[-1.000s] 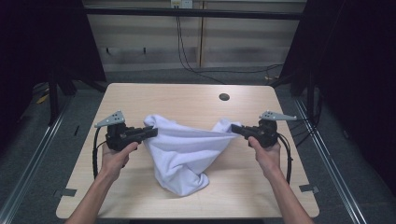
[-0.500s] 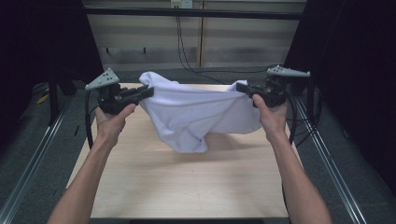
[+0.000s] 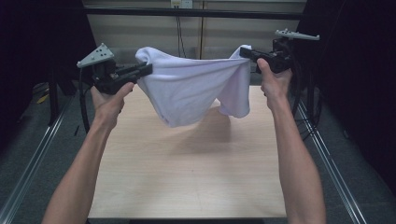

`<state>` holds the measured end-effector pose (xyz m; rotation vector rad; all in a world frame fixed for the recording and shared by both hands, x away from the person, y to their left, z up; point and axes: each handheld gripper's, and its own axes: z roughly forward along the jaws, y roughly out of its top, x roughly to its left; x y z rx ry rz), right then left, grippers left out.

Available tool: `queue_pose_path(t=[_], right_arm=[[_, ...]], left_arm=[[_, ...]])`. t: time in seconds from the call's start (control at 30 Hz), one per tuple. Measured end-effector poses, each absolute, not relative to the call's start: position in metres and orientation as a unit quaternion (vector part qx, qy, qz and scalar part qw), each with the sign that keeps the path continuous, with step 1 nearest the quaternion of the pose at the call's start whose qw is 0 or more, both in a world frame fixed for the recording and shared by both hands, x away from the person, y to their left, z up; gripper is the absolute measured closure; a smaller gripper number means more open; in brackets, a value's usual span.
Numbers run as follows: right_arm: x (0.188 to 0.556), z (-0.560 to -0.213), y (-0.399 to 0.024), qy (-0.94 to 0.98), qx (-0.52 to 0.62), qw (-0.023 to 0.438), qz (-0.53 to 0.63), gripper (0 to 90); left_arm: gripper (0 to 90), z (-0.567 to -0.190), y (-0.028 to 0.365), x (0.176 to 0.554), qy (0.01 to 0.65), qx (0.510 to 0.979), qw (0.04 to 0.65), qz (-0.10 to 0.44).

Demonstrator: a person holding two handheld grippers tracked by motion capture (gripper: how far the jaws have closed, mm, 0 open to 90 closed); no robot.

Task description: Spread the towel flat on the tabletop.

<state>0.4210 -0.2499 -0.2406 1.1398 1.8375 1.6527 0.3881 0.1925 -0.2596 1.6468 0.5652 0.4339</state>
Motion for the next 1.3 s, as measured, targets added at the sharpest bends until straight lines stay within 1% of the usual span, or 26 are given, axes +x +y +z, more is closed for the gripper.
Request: queue_pose_path(t=[0.03,0.07,0.1,0.13,0.17,0.2,0.27,0.3,0.37,0.4,0.43,0.5,0.53,0.57,0.6,0.7,0.8,0.87,0.9,0.93,0.97,1.03,1.13,1.17,1.27,1.3], right_arm=[[0.417,-0.243,-0.250,0.668,0.405,0.211,0.588,87.8],[0.401,-0.264,-0.252,0.690,0.395,0.205,0.571,87.9],[0.395,-0.274,-0.254,0.696,0.393,0.200,0.567,87.9],[0.387,-0.289,-0.256,0.703,0.394,0.189,0.561,87.9],[0.387,-0.289,-0.256,0.703,0.394,0.189,0.561,87.9],[0.367,-0.325,-0.260,0.719,0.396,0.167,0.546,87.9],[0.351,-0.350,-0.263,0.718,0.404,0.142,0.548,87.9],[0.351,-0.350,-0.263,0.718,0.404,0.142,0.548,87.9],[0.332,-0.378,-0.262,0.733,0.408,0.130,0.529,88.0],[0.322,-0.392,-0.262,0.739,0.411,0.120,0.520,87.9],[0.309,-0.410,-0.262,0.750,0.413,0.109,0.505,88.0],[0.298,-0.429,-0.264,0.757,0.423,0.096,0.488,87.9],[0.298,-0.429,-0.264,0.757,0.423,0.096,0.488,87.9],[0.287,-0.451,-0.269,0.766,0.434,0.083,0.467,87.7],[0.284,-0.458,-0.271,0.767,0.440,0.078,0.461,87.5],[0.279,-0.477,-0.282,0.771,0.456,0.072,0.439,84.2],[0.283,-0.487,-0.286,0.784,0.460,0.092,0.407,84.1],[0.285,-0.490,-0.289,0.780,0.468,0.096,0.403,82.0],[0.287,-0.491,-0.295,0.775,0.484,0.097,0.395,70.1],[0.287,-0.491,-0.295,0.775,0.484,0.097,0.395,70.1],[0.282,-0.485,-0.300,0.761,0.496,0.093,0.407,60.0],[0.274,-0.477,-0.302,0.758,0.492,0.103,0.416,55.4],[0.263,-0.468,-0.304,0.753,0.494,0.118,0.418,52.3],[0.250,-0.461,-0.306,0.745,0.497,0.133,0.423,50.4],[0.236,-0.457,-0.311,0.740,0.497,0.136,0.433,48.8],[0.233,-0.457,-0.311,0.740,0.495,0.135,0.435,48.8]], left_arm=[[82.1,-0.270,0.193,0.379,0.244,0.716,0.629,0.176],[82.0,-0.286,0.195,0.369,0.240,0.720,0.633,0.152],[82.0,-0.299,0.194,0.362,0.241,0.727,0.628,0.138],[82.0,-0.299,0.194,0.362,0.241,0.727,0.628,0.138],[82.0,-0.317,0.193,0.352,0.239,0.738,0.620,0.117],[82.0,-0.347,0.192,0.336,0.246,0.750,0.606,0.093],[81.9,-0.372,0.191,0.323,0.250,0.759,0.598,0.063],[81.9,-0.372,0.191,0.323,0.250,0.759,0.598,0.063],[81.9,-0.405,0.190,0.308,0.259,0.769,0.583,0.029],[81.9,-0.414,0.189,0.304,0.264,0.772,0.577,0.023],[81.7,-0.433,0.188,0.296,0.270,0.779,0.566,-0.003],[81.2,-0.448,0.183,0.290,0.267,0.796,0.542,-0.027],[80.5,-0.448,0.183,0.290,0.267,0.796,0.542,-0.027],[79.5,-0.456,0.180,0.283,0.251,0.809,0.529,-0.045],[78.6,-0.459,0.179,0.280,0.248,0.814,0.524,-0.050],[71.5,-0.458,0.181,0.276,0.241,0.812,0.528,-0.057],[64.2,-0.455,0.191,0.279,0.252,0.797,0.545,-0.061],[59.5,-0.455,0.195,0.280,0.260,0.793,0.549,-0.058],[57.4,-0.457,0.204,0.282,0.276,0.784,0.553,-0.054],[55.7,-0.457,0.204,0.282,0.276,0.784,0.553,-0.054],[54.5,-0.462,0.211,0.287,0.293,0.781,0.549,-0.051],[52.3,-0.468,0.212,0.291,0.304,0.789,0.531,-0.051],[46.6,-0.477,0.207,0.295,0.308,0.803,0.508,-0.055],[44.9,-0.482,0.200,0.296,0.305,0.812,0.495,-0.053],[45.0,-0.484,0.190,0.296,0.293,0.818,0.491,-0.059],[49.0,-0.484,0.186,0.296,0.288,0.822,0.488,-0.054]])
